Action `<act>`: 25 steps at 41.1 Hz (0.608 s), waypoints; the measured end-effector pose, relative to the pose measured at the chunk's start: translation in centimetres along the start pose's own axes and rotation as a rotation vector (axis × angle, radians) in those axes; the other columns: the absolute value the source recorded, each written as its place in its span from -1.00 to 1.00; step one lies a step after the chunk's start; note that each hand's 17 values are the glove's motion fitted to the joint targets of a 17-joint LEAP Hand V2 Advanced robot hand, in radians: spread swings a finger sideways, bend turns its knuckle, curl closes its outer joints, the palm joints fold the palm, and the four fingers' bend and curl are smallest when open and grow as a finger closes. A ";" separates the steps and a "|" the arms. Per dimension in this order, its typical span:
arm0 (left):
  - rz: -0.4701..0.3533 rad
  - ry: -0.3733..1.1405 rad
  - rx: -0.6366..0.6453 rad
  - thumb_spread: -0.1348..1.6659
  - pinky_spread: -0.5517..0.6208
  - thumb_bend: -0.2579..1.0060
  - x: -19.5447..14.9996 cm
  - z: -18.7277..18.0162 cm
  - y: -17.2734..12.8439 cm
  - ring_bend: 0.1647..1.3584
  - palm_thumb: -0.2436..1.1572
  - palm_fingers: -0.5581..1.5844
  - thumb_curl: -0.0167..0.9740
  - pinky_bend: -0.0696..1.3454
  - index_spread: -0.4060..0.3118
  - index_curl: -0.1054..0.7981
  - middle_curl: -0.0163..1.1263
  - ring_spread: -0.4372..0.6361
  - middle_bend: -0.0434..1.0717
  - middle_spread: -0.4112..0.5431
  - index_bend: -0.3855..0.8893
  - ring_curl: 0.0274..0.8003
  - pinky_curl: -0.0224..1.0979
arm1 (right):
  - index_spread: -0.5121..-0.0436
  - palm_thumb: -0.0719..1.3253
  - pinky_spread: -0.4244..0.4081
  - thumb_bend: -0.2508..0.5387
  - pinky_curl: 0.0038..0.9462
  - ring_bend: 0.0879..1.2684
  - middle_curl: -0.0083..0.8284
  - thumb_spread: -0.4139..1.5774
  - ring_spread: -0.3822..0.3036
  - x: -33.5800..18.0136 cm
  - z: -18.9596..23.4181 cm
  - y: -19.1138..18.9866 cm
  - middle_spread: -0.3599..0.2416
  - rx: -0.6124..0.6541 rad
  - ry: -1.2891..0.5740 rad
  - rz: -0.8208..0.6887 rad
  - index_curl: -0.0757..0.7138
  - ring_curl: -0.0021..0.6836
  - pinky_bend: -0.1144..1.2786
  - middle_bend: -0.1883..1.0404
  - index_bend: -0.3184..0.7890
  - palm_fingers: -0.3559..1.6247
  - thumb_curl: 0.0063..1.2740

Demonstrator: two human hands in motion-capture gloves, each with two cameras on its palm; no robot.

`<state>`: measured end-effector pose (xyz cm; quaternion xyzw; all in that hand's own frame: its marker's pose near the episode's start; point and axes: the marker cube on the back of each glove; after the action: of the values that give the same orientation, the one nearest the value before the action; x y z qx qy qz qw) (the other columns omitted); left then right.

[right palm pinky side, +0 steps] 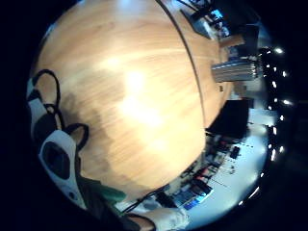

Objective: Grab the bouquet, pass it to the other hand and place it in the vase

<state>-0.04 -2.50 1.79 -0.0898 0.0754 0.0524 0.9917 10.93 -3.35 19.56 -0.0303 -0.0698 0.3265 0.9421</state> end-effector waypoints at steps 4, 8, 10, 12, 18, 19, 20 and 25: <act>0.020 0.072 -0.015 0.57 0.50 -0.61 0.8 -1.1 -0.9 -0.47 -0.37 -0.10 -0.46 -0.43 0.02 0.10 -0.50 0.39 -0.64 0.13 -0.10 -0.36 -0.36 | 0.25 0.46 -0.61 -0.41 -0.12 0.36 0.43 0.37 -0.48 -1.2 -2.1 0.2 -0.31 0.026 -0.239 -0.056 0.34 0.49 0.13 0.42 0.36 0.89 -0.36; 0.057 0.171 -0.015 0.57 0.48 -0.61 2.0 -2.6 -1.9 -0.48 -0.36 -0.09 -0.46 -0.44 0.02 0.12 -0.50 0.38 -0.63 0.12 -0.10 -0.36 -0.36 | 0.28 0.53 -0.60 -0.35 -0.07 0.40 0.49 0.38 -0.48 -4.7 -5.4 0.1 -0.30 0.162 -0.660 -0.366 0.43 0.54 0.16 0.51 0.45 0.86 -0.35; 0.072 0.240 0.000 0.57 0.47 -0.61 2.8 -3.7 -2.8 -0.49 -0.36 -0.08 -0.46 -0.45 0.01 0.12 -0.49 0.37 -0.62 0.11 -0.10 -0.36 -0.36 | 0.30 0.57 -0.60 -0.34 -0.06 0.43 0.50 0.35 -0.48 -5.9 -7.2 0.1 -0.30 0.244 -0.821 -0.468 0.46 0.56 0.18 0.54 0.45 0.83 -0.31; 0.079 0.308 0.033 0.58 0.46 -0.61 3.5 -4.8 -3.6 -0.50 -0.36 -0.07 -0.46 -0.46 0.01 0.12 -0.49 0.36 -0.62 0.10 -0.11 -0.36 -0.36 | 0.31 0.59 -0.60 -0.36 -0.04 0.46 0.52 0.32 -0.48 -6.6 -8.7 0.5 -0.30 0.284 -0.904 -0.474 0.49 0.58 0.20 0.56 0.45 0.81 -0.29; 0.088 0.486 0.193 0.57 0.43 -0.60 6.4 -8.4 -5.6 -0.51 -0.32 -0.07 -0.45 -0.49 0.03 0.12 -0.47 0.34 -0.63 0.09 -0.12 -0.36 -0.36 | 0.34 0.58 -0.59 -0.42 0.00 0.51 0.54 0.16 -0.47 -8.5 -12.3 3.2 -0.29 0.225 -1.190 -0.597 0.55 0.61 0.25 0.59 0.42 0.77 -0.19; 0.096 0.524 0.212 0.56 0.43 -0.61 7.0 -9.0 -5.8 -0.50 -0.32 -0.07 -0.44 -0.49 0.04 0.12 -0.47 0.34 -0.63 0.09 -0.13 -0.35 -0.36 | 0.34 0.58 -0.58 -0.42 0.01 0.51 0.54 0.14 -0.47 -8.8 -12.6 2.9 -0.29 0.290 -1.200 -0.633 0.55 0.61 0.25 0.59 0.42 0.76 -0.18; 0.104 0.564 0.228 0.55 0.43 -0.61 7.6 -9.5 -6.0 -0.49 -0.32 -0.09 -0.43 -0.47 0.06 0.10 -0.48 0.34 -0.64 0.09 -0.16 -0.34 -0.35 | 0.34 0.58 -0.58 -0.42 0.01 0.51 0.54 0.11 -0.47 -9.1 -12.7 2.2 -0.29 0.359 -1.182 -0.623 0.56 0.61 0.25 0.60 0.42 0.76 -0.16; 0.177 0.793 0.262 0.48 0.42 -0.62 10.7 -11.3 -7.1 -0.43 -0.29 -0.14 -0.41 -0.44 0.14 0.06 -0.48 0.33 -0.66 0.13 -0.21 -0.31 -0.33 | 0.35 0.59 -0.58 -0.42 0.03 0.52 0.55 0.03 -0.46 -11.3 -11.5 1.3 -0.28 0.337 -1.221 -0.549 0.60 0.62 0.25 0.62 0.41 0.75 -0.11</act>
<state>9.72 -10.56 -9.74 0.0306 0.4644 0.0884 0.8807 3.09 -9.49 6.76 0.3246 -0.5411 0.0411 0.7747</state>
